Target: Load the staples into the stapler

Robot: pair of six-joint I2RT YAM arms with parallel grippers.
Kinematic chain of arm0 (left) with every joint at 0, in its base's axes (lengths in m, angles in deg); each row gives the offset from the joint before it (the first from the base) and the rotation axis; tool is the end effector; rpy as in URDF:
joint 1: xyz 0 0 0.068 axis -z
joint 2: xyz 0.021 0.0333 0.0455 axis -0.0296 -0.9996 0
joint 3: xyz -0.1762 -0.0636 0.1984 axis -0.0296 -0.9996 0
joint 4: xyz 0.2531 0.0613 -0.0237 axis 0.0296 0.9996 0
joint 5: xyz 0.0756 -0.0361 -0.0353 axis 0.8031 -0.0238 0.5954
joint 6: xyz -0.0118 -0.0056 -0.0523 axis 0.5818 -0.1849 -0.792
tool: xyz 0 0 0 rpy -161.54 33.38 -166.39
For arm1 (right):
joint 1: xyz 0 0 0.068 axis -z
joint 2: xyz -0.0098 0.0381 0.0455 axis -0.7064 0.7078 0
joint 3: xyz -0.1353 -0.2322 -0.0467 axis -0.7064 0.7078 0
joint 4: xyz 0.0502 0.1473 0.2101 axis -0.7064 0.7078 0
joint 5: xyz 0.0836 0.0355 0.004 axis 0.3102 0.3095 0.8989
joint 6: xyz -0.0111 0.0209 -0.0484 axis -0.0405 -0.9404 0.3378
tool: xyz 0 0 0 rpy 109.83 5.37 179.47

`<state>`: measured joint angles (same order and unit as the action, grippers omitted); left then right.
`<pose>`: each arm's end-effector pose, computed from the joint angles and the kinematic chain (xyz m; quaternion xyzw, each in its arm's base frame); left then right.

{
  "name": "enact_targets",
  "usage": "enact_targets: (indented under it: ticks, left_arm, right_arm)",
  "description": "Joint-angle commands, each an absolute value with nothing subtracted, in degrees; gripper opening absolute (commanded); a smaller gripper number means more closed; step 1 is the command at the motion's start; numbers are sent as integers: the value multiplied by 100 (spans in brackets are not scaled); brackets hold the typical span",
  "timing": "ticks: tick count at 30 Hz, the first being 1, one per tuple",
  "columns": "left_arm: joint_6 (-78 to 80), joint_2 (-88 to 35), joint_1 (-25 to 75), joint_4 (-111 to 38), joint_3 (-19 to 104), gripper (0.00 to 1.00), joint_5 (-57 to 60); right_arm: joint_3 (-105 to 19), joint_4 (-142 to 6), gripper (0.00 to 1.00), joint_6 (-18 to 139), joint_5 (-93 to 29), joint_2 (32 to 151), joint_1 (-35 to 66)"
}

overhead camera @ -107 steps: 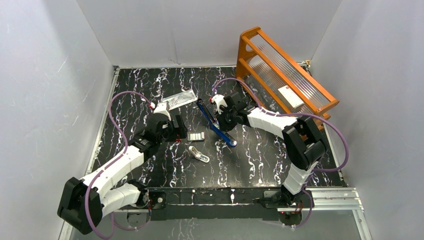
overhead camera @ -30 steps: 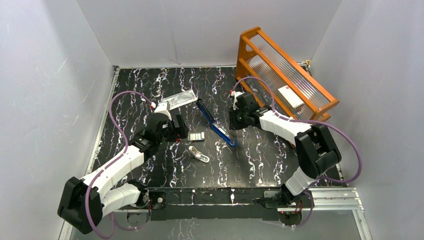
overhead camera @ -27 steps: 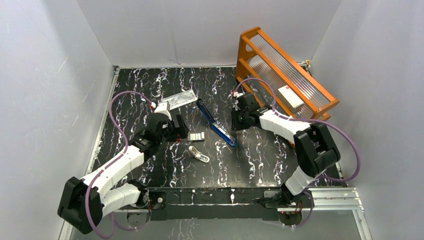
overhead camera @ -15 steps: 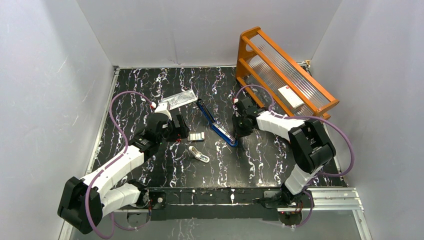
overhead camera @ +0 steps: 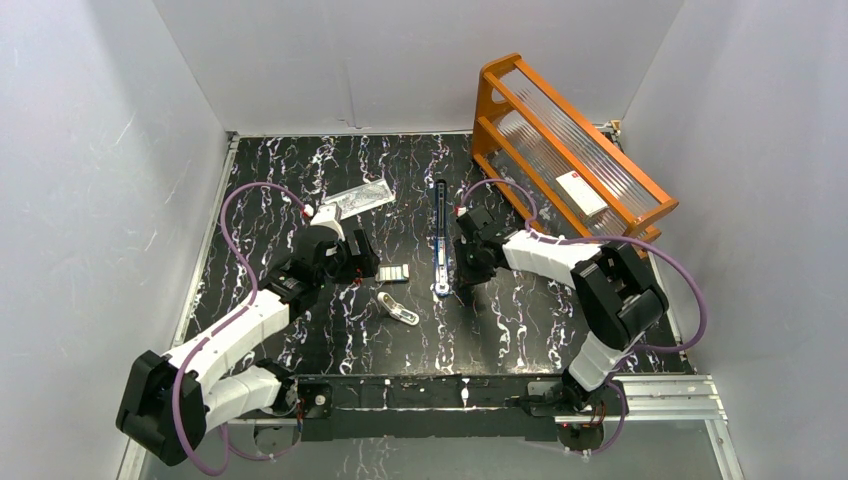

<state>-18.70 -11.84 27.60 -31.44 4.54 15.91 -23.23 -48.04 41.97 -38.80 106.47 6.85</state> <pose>0.2040 -0.1099 0.2345 -0.0450 0.8610 -0.2151 0.4587 0.2569 0.2019 0.1660 -0.1115 0.9621 0.1358 0.2085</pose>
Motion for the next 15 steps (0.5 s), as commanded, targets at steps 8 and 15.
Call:
enact_targets:
  ticks: [8, 15]
  left_arm:
    - [-1786, -1081, 2749, -3179, 658, 88, 1539]
    - [-1817, -1280, 2749, -3179, 787, 88, 1350]
  right_arm:
    - [-3177, -3766, 33, 3732, -4967, 10339, 589]
    - [-3908, -3944, 51, 3655, -4770, 10686, 479]
